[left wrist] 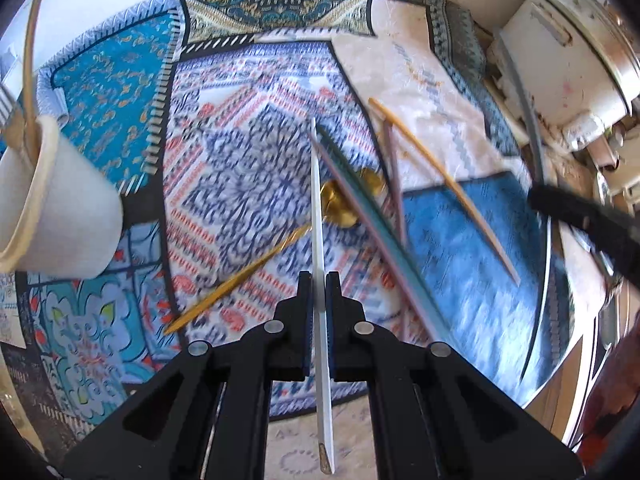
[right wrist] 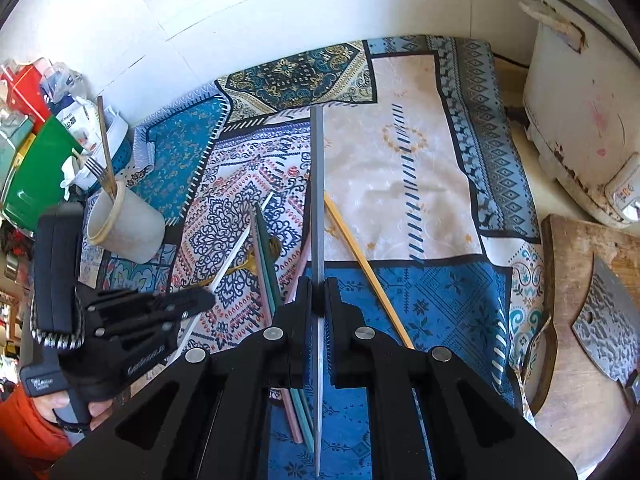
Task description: Organize utensils
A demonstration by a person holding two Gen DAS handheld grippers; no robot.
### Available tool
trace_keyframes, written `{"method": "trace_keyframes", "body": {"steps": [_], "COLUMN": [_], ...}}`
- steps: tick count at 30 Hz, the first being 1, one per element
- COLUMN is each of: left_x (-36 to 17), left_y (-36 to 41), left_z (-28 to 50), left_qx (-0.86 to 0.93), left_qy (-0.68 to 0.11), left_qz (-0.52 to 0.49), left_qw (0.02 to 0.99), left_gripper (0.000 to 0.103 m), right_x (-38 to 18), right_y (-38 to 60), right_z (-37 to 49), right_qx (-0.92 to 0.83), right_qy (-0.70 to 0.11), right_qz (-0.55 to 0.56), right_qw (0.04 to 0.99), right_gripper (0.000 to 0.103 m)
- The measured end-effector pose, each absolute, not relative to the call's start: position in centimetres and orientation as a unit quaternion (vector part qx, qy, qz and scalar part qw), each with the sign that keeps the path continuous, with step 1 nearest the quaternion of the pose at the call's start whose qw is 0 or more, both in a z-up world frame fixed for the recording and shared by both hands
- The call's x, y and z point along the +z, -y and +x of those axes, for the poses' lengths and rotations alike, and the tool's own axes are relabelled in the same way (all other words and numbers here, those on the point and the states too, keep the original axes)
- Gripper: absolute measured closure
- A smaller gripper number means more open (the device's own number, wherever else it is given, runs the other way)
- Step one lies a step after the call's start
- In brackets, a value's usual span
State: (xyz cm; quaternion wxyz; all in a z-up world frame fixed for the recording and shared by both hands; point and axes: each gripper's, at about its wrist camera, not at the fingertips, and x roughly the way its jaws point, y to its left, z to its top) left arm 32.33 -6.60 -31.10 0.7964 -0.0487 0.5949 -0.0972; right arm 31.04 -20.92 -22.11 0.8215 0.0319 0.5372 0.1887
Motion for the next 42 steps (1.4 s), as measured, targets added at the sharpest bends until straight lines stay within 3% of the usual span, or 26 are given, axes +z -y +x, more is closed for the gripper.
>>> {"method": "trace_keyframes", "body": {"steps": [10, 21, 30, 42], "left_x": [-33.4, -33.5, -33.6, -27.4], "left_y": [5.3, 6.9, 7.9, 4.6], "left_z": [31.9, 35.7, 37.9, 34.4], "left_qx": [-0.119, -0.118, -0.111, -0.099], "left_qy": [-0.651, -0.644, -0.634, -0.553], "left_qz": [-0.037, -0.011, -0.005, -0.032], "left_qw": [0.749, 0.756, 0.765, 0.827], "left_gripper": [0.099, 0.093, 0.099, 0.099], "right_x": [-22.0, -21.7, -21.1, -18.3], "right_y": [19.1, 19.4, 19.3, 16.4], "right_z": [30.3, 29.6, 29.5, 30.1], "right_qx": [0.207, 0.2, 0.196, 0.217], "right_qy": [-0.536, -0.535, -0.528, -0.49], "right_qz": [0.015, 0.018, 0.027, 0.018], "right_qw": [0.818, 0.82, 0.826, 0.844], "right_gripper": [0.097, 0.097, 0.097, 0.097]}}
